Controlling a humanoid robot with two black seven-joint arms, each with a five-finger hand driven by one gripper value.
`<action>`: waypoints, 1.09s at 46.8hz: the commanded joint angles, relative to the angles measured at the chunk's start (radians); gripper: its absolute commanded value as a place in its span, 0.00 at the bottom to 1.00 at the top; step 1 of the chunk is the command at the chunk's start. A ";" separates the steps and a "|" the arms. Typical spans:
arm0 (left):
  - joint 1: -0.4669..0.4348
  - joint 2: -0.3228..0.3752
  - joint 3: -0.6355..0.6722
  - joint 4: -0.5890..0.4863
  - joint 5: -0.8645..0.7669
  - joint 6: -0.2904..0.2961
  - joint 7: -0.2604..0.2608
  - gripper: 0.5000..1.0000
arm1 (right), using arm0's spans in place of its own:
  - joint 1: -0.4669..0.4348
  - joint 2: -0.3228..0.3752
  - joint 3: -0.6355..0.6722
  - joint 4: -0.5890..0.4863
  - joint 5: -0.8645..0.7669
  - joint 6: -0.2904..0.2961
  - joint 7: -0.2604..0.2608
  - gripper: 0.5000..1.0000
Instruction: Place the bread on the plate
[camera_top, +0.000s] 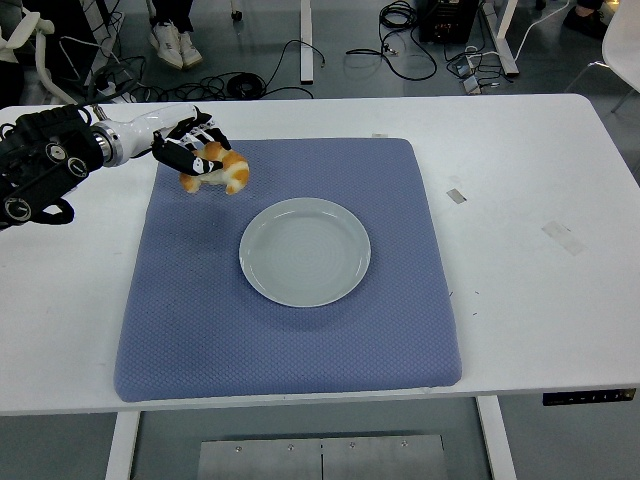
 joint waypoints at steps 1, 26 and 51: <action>-0.002 -0.008 0.003 -0.010 -0.024 0.022 0.011 0.00 | 0.000 0.000 0.000 0.000 0.000 0.000 0.000 1.00; -0.052 0.076 0.118 -0.380 -0.029 0.038 0.059 0.00 | 0.000 0.000 0.000 0.000 0.001 0.000 0.000 1.00; -0.069 0.056 0.198 -0.484 -0.024 0.072 0.061 0.00 | 0.000 0.000 0.000 0.000 0.000 0.000 0.000 1.00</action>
